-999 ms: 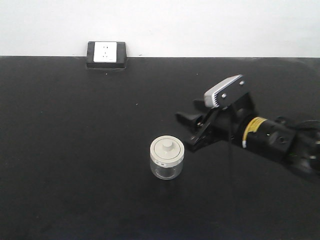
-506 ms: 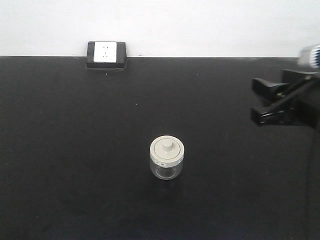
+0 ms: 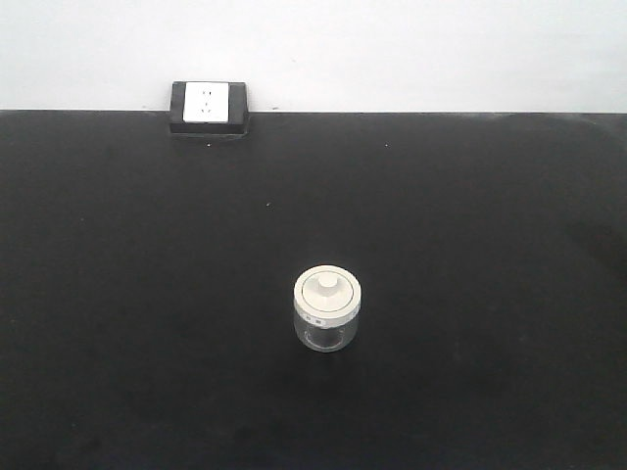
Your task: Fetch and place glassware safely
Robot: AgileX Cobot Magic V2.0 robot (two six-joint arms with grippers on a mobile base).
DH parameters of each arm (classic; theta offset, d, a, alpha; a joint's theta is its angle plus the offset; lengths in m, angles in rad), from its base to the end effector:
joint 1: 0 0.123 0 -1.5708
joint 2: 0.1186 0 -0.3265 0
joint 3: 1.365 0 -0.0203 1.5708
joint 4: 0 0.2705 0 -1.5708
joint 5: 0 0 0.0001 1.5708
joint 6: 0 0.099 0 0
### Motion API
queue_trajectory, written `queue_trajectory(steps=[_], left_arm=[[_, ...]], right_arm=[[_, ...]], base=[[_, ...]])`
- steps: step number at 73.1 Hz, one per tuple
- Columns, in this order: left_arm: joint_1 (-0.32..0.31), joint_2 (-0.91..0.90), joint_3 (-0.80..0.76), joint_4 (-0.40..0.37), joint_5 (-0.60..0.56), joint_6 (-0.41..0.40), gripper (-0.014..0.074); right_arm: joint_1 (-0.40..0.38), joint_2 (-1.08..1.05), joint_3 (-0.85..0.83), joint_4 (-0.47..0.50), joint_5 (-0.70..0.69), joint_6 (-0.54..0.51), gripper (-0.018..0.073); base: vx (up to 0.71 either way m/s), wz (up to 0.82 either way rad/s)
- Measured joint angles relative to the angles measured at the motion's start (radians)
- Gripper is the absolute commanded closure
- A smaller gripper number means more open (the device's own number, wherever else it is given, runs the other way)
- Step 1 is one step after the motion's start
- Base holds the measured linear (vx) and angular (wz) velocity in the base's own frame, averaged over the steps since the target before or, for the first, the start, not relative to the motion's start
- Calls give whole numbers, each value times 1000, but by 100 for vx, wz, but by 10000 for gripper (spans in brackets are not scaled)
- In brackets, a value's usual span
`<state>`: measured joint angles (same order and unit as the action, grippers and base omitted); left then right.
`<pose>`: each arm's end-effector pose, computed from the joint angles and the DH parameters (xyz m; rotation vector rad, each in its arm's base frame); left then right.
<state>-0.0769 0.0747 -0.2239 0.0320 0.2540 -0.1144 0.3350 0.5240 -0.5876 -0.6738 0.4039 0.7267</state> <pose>0.0367 -0.0020 0.2670 -0.0115 1.5895 -0.1187 0.1001 0.0091 0.3629 -0.0285 1.7378 0.0989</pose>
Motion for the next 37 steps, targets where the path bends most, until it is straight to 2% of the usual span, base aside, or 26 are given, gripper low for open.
queue_trajectory(steps=[10,18,24,37], left_arm=[[0,0,0,0,0,0,603],[0,0,0,0,0,0,603],[0,0,0,0,0,0,603],[0,0,0,0,0,0,603]], right_arm=[[0,-176,96,42,13,-7,155],[0,-334,155,103,26,-58,162],[0,-428,185,174,58,-133,169],[0,-537,238,357,132,-399,174]], base=[[0,0],[0,0],[0,0],[0,0]])
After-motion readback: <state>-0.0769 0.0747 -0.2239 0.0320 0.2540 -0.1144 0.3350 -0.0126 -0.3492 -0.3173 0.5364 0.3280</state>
